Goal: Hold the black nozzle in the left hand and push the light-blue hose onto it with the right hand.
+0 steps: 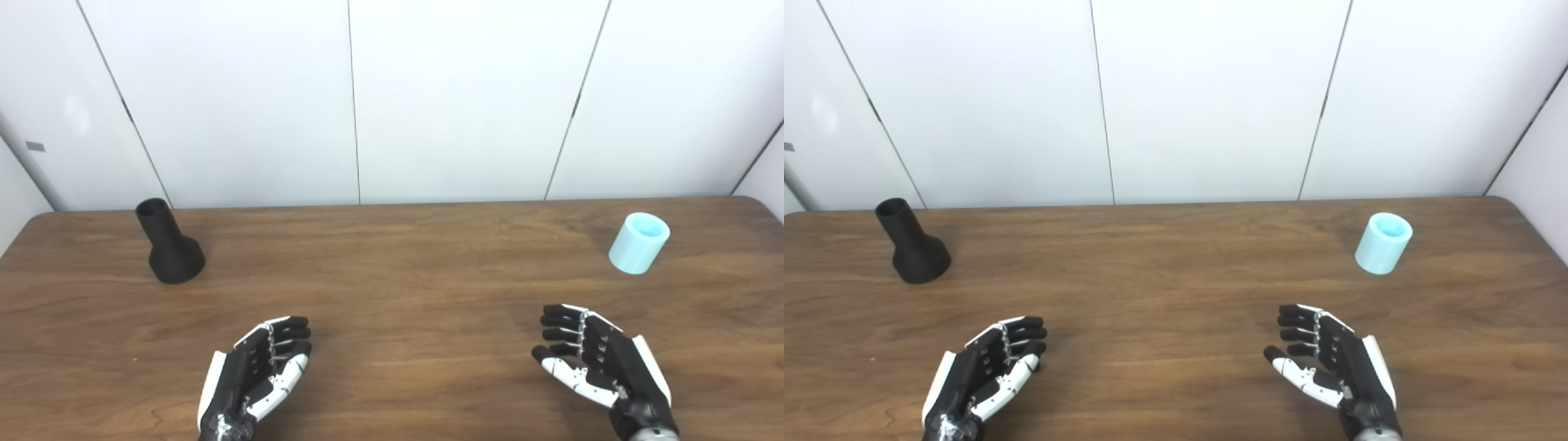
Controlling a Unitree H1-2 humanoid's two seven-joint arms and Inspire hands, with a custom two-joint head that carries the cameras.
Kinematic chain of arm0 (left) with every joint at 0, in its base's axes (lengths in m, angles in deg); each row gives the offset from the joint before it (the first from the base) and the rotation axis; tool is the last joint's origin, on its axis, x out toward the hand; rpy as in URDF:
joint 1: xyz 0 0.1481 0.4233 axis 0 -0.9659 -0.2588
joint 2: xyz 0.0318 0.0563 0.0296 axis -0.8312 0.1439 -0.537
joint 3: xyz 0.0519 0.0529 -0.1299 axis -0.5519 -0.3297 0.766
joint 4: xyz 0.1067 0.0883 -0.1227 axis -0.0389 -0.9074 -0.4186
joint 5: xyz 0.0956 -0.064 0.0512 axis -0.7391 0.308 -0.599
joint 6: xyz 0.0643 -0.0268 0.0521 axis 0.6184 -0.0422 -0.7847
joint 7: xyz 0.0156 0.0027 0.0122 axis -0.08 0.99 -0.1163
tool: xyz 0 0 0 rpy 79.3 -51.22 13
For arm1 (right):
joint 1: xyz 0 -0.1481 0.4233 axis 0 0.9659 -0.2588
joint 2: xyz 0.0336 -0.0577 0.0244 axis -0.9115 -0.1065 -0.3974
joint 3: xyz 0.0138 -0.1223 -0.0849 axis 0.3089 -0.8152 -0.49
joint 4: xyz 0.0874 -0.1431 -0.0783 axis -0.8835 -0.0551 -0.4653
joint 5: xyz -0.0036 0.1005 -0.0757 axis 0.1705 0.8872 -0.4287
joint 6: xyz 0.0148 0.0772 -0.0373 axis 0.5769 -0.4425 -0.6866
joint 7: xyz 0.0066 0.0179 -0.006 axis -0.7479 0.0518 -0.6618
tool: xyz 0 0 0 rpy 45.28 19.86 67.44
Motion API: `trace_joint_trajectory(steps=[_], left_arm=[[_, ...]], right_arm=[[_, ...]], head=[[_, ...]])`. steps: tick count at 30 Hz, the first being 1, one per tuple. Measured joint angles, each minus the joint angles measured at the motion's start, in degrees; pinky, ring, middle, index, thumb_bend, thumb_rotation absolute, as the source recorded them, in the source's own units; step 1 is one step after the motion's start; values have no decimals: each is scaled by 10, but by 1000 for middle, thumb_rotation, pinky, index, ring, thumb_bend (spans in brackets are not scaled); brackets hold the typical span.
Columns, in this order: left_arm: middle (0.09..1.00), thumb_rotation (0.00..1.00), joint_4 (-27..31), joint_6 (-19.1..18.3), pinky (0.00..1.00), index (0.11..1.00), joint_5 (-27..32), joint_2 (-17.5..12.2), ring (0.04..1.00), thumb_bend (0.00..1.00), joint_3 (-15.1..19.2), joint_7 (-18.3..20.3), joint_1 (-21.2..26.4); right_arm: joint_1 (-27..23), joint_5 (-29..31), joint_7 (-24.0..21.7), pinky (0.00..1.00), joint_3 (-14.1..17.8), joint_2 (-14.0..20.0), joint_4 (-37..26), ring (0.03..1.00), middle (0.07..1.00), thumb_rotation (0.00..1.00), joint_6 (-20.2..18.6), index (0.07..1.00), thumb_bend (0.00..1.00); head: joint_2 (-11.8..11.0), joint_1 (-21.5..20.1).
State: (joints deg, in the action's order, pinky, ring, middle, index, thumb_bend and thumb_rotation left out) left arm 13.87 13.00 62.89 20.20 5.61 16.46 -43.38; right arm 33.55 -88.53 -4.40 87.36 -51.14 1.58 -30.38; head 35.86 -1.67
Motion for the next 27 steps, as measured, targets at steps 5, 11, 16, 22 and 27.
trace_joint_trajectory(steps=[5, 11, 16, 22, 27], left_arm=[[685, 156, 0, 0, 576, 669, 1, 0, 661, 316, 0, 0, 0], [683, 143, 0, 0, 575, 669, 1, 0, 659, 312, 0, 0, 0], [681, 146, 0, 0, 572, 667, 1, 0, 657, 314, 0, 0, 0], [678, 149, 1, -1, 569, 665, 0, 1, 654, 314, -1, 0, 0], [675, 110, 1, -1, 568, 668, -21, 5, 652, 303, -21, -3, 1]], right_arm=[[0, 0, -1, 616, 0, 0, 0, 681, 694, 9, 0, 675, 294], [0, 0, -1, 612, 0, 0, 0, 679, 694, 7, 0, 675, 291], [0, 0, -3, 611, 0, 0, 0, 680, 695, 6, 0, 675, 288], [0, 5, -6, 613, 2, 1, 0, 680, 696, 12, 0, 677, 294], [0, 20, -11, 630, 18, 15, 0, 689, 702, 2, 0, 680, 282]], head=[[0, 1], [-1, 1], [1, 0], [4, 40], [6, 121]])
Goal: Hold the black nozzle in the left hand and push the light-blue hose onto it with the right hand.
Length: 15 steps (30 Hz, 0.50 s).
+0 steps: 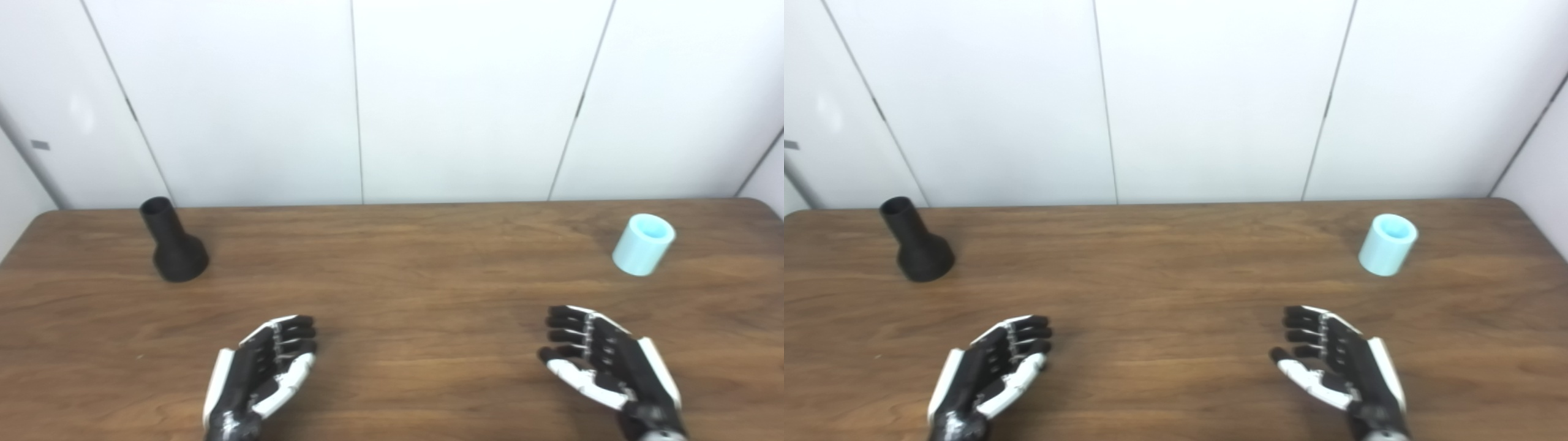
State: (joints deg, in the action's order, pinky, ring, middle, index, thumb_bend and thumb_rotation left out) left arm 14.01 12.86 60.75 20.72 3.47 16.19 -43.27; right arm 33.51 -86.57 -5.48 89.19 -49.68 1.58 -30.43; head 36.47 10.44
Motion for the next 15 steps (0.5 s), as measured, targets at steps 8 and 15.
trace_joint_trajectory(steps=[8, 15], left_arm=[[661, 254, -2, 1, 539, 654, -29, 4, 626, 312, -23, -15, 3], [662, 189, -3, 4, 537, 655, -29, 3, 627, 323, -22, -18, 3]], right_arm=[[-3, 27, -4, 662, 13, 13, 0, 723, 727, 0, 0, 704, 235], [-4, 34, -4, 675, 11, 13, 0, 725, 729, 0, 0, 705, 237]], head=[[-2, -2], [-2, -5]])
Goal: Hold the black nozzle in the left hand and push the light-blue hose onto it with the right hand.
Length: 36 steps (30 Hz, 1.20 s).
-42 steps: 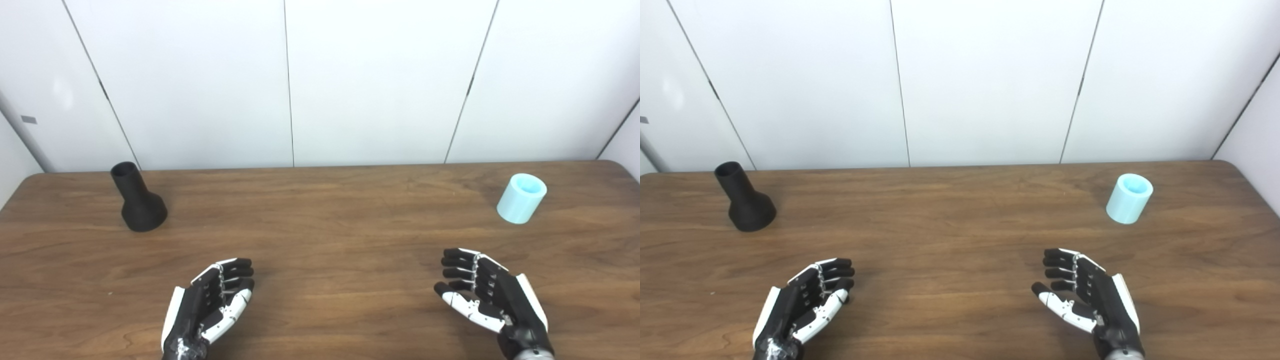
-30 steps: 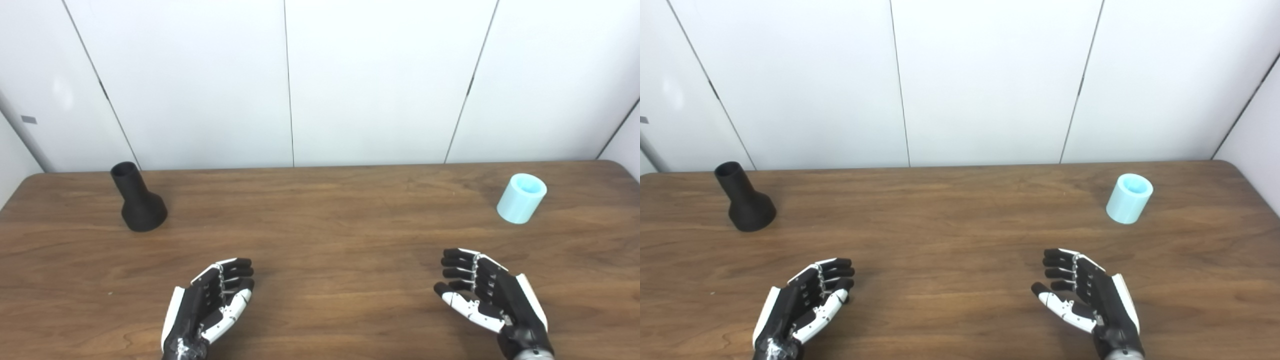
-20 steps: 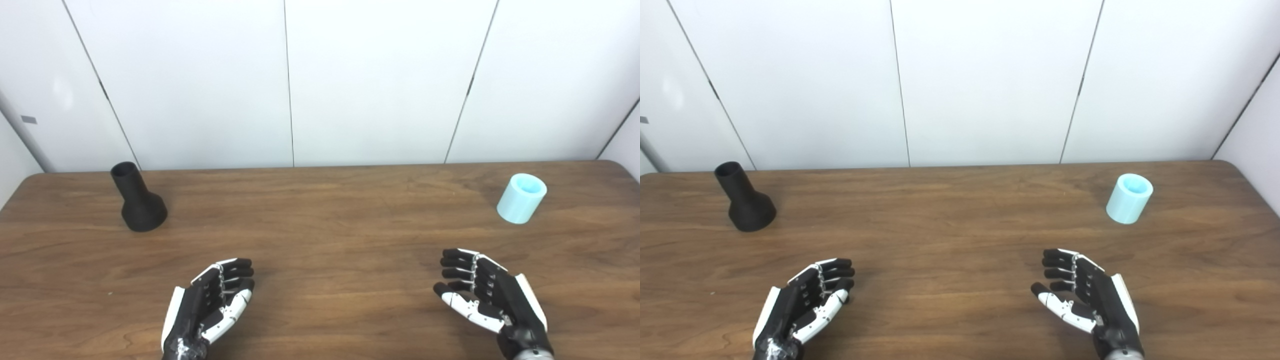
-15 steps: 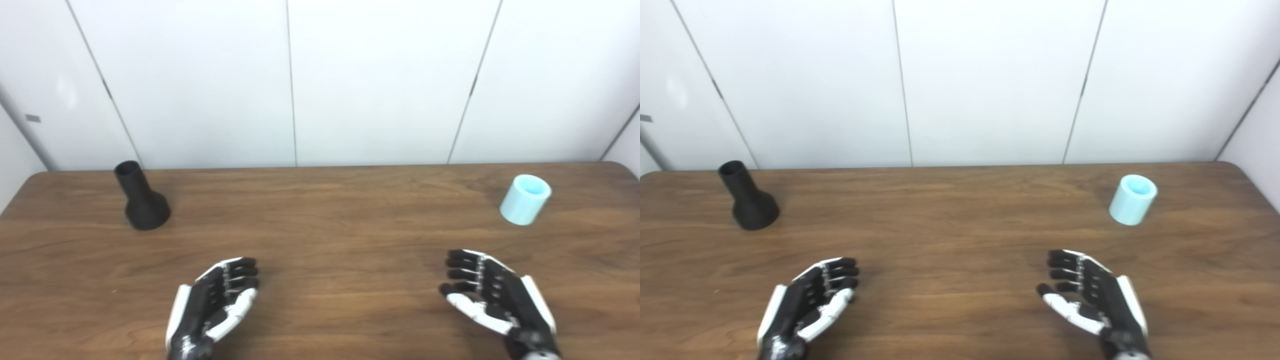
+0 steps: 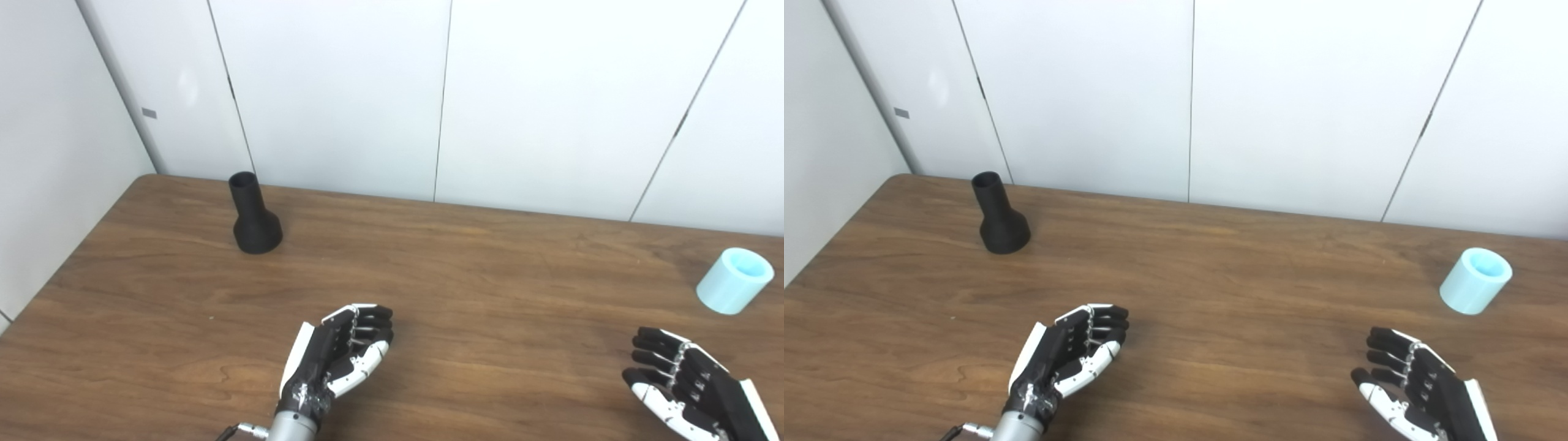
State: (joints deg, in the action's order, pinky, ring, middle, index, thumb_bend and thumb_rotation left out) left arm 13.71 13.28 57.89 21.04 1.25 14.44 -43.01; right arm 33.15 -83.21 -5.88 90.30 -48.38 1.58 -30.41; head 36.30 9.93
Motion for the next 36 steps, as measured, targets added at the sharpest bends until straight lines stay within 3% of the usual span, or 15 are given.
trace_joint_trajectory(steps=[8, 11, 14, 17, 19, 21, 26, 30, 36], left_arm=[[708, 132, -1, -9, 542, 721, -12, 14, 684, 575, 24, -34, 1], [752, 110, 4, -8, 639, 759, -12, 31, 725, 641, 43, -61, 0], [792, 160, 5, 23, 714, 785, -12, 35, 783, 712, 57, -84, 2], [844, 145, -4, 70, 796, 836, -16, 30, 844, 679, 85, -112, 4], [852, 177, -23, 98, 747, 848, -20, 24, 834, 685, 106, -125, 7], [832, 206, -22, 93, 688, 841, -30, 17, 801, 707, 121, -131, 8], [846, 183, 27, 40, 759, 859, -45, 5, 837, 741, 153, -129, 21], [846, 179, 27, 15, 787, 872, -48, -21, 843, 777, 184, -130, 32], [875, 145, 23, -7, 809, 901, -58, -37, 874, 783, 206, -131, 66]], right_arm=[[-2, 0, 0, 690, -1, 0, 0, 727, 731, 0, 0, 709, 240], [-2, 0, 0, 663, -1, 0, 0, 716, 720, 0, 0, 700, 243], [-3, 5, 0, 668, 0, 1, 3, 717, 721, 0, 0, 699, 242], [-3, 9, -2, 680, 1, 5, 5, 718, 720, 0, 0, 697, 248], [-4, 12, -3, 702, 3, 9, 8, 730, 728, 0, 0, 701, 248], [-8, 20, -4, 711, 6, 10, 12, 740, 738, 0, 0, 706, 243], [-16, 33, -7, 714, 9, 10, 25, 757, 756, 0, 0, 721, 216], [-21, 37, -8, 727, 15, 12, 27, 766, 761, 0, 0, 725, 217], [-31, 67, -12, 722, 27, 13, 47, 748, 753, 0, -10, 722, 216]], head=[[-9, 12], [-10, 18], [-11, 36], [-13, 51], [-14, 60], [-15, 72], [-16, 96], [-19, 117], [-31, 158]])
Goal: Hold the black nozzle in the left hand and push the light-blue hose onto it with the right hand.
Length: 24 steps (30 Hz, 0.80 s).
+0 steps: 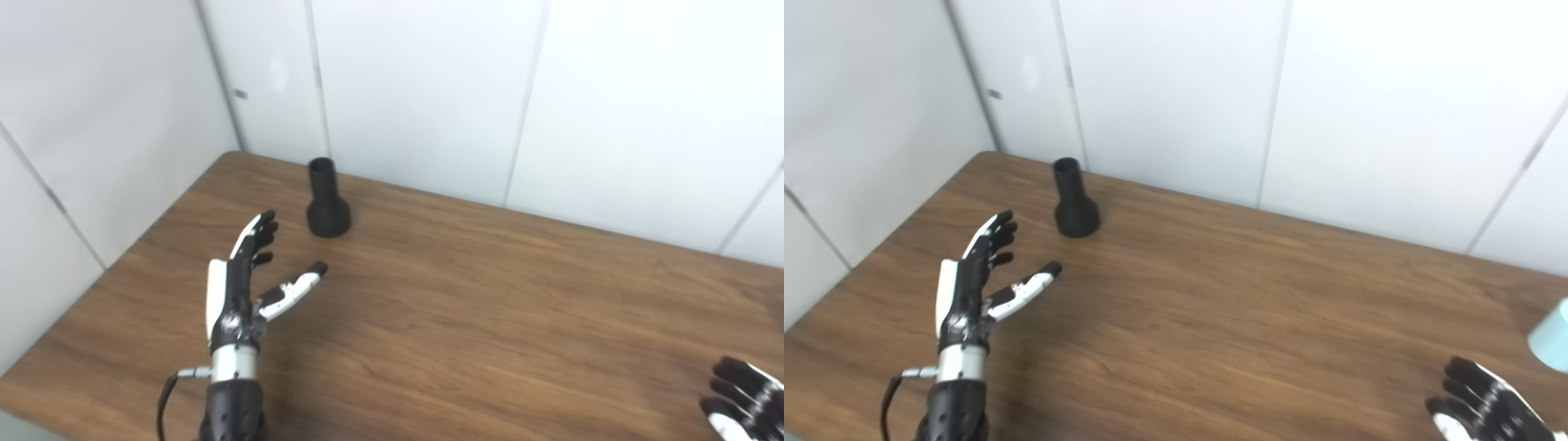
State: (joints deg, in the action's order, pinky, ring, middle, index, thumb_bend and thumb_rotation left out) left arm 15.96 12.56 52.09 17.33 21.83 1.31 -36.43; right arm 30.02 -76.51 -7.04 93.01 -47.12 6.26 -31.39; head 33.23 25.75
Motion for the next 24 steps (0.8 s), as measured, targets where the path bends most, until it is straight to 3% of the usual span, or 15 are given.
trace_joint_trajectory(steps=[4, 9, 17, 24], left_arm=[[881, 200, -1, -5, 840, 917, -5, -6, 869, 821, 2, 0, 20], [918, 273, -2, -29, 855, 949, -10, -17, 901, 884, 1, 5, 41], [973, 369, -14, -126, 905, 998, -9, -57, 963, 999, -2, 51, 97], [1000, 386, -70, -140, 900, 1000, -3, -78, 984, 1000, 11, 84, 138]], right_arm=[[-6, 5, -7, 632, 2, 6, 5, 688, 702, 0, 1, 682, 197], [-9, 2, -8, 593, 3, 18, 21, 663, 684, 0, 4, 662, 190], [-21, 13, -9, 600, 3, 16, 49, 669, 684, 0, 25, 660, 177], [-25, 17, -9, 601, 3, 16, 59, 674, 690, 0, 34, 663, 172]], head=[[-4, 8], [-12, 16], [-26, 13], [-35, 12]])
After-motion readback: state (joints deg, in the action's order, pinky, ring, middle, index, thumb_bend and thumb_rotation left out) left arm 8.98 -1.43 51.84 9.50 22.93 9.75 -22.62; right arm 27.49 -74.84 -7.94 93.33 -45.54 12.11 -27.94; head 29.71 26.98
